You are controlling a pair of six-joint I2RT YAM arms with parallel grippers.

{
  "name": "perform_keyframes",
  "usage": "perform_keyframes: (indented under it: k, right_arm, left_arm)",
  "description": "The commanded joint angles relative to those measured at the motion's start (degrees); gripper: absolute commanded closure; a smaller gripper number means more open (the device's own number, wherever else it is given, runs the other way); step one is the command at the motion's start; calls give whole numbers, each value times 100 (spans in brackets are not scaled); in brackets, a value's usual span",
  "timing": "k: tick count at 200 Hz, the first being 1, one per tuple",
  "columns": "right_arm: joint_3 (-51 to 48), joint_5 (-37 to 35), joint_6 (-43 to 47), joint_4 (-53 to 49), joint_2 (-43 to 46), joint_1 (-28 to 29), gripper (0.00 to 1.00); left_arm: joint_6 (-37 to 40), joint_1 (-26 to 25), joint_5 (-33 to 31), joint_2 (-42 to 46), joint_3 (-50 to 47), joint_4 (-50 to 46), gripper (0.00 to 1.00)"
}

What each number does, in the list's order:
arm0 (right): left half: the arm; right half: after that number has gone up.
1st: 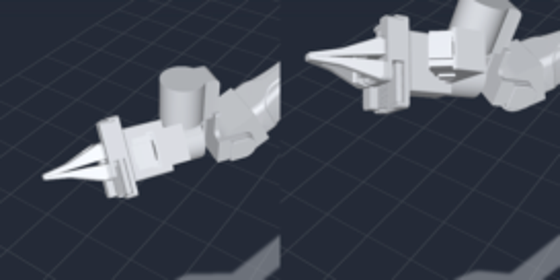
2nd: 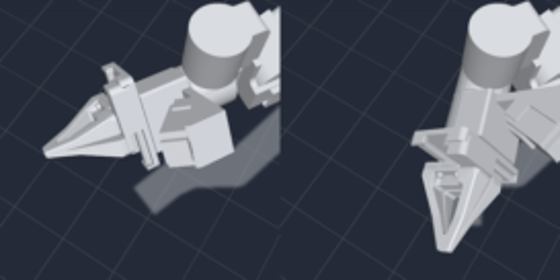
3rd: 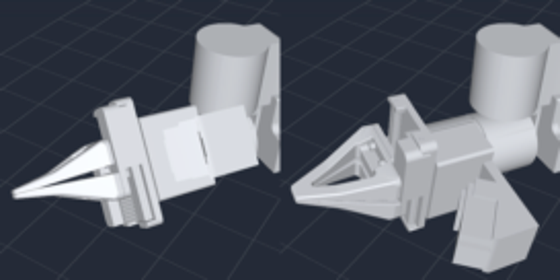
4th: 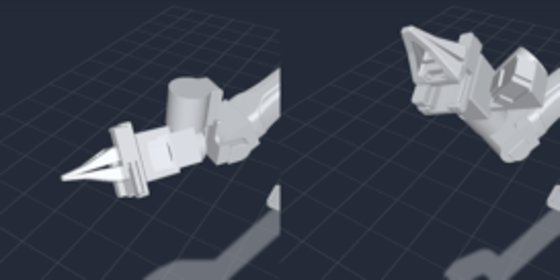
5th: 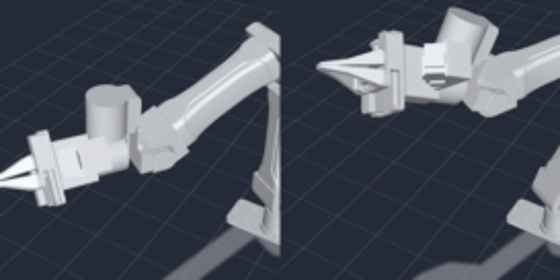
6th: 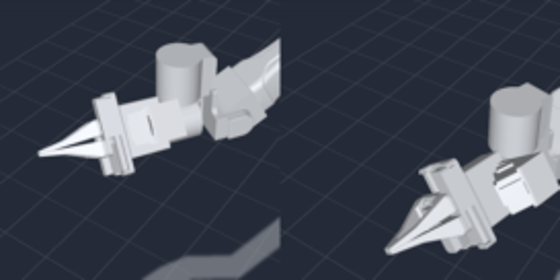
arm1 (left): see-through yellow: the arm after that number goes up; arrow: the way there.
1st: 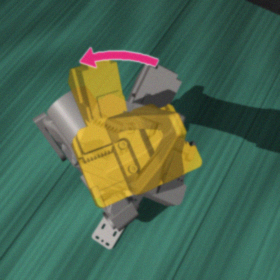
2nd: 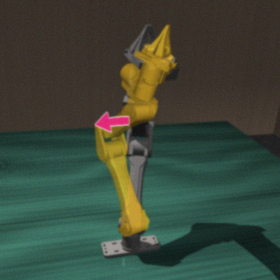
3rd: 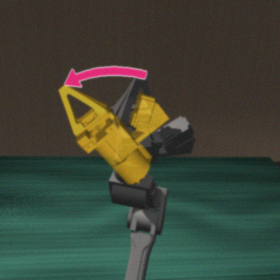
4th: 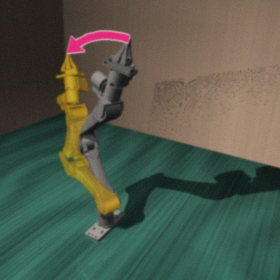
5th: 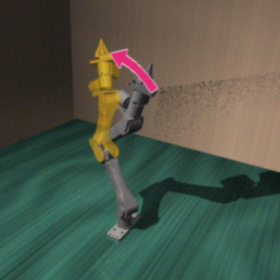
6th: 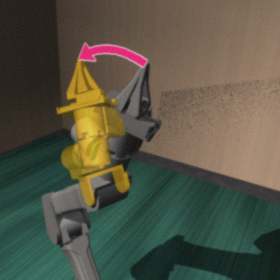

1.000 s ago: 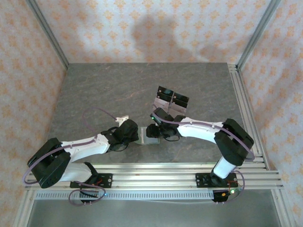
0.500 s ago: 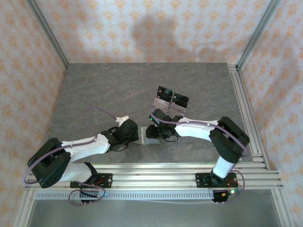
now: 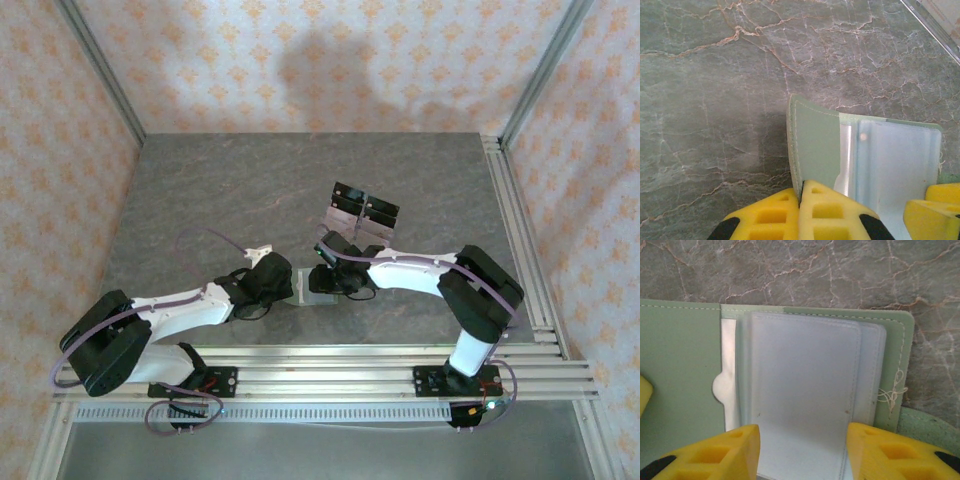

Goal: Put the credit cards into the card holder
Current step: Flip over the card slot in the card holder.

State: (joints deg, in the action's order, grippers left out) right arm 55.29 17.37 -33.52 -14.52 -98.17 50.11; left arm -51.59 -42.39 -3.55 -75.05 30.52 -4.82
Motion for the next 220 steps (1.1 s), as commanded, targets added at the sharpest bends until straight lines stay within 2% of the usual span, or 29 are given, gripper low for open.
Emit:
perform_keyframes:
  k: [1, 74, 110, 126, 137, 150, 168, 194, 220]
  right_arm:
    - [-130, -241, -135, -176, 8, -10, 51]
    - [-275, -216, -265, -137, 177, -21, 51]
    - [-161, 277, -306, 172, -32, -19, 51]
    - [-108, 430, -348, 289, -99, -25, 51]
    - [-74, 481, -365, 326, -125, -27, 51]
    - [-53, 527, -385, 358, -141, -53, 51]
    - [-62, 571, -401, 381, -161, -95, 51]
    - [-71, 598, -414, 389, -168, -141, 51]
    - [-71, 638, -441, 415, -189, -180, 51]
  left_arm:
    - [-13, -59, -222, -47, -55, 48, 100]
    - [-6, -59, -221, -27, -66, 38, 100]
    - [98, -54, -171, -174, -62, 64, 100]
    - [166, -54, -220, -205, -88, 33, 86]
    - [192, -58, -319, -169, -123, -29, 66]
    - [194, -59, -441, -75, -164, -105, 48]
    - [196, -54, -649, 96, -204, -271, 33]
    - [203, -49, -953, 364, -213, -603, 22]
    - [197, -50, -1175, 491, -194, -945, 21]
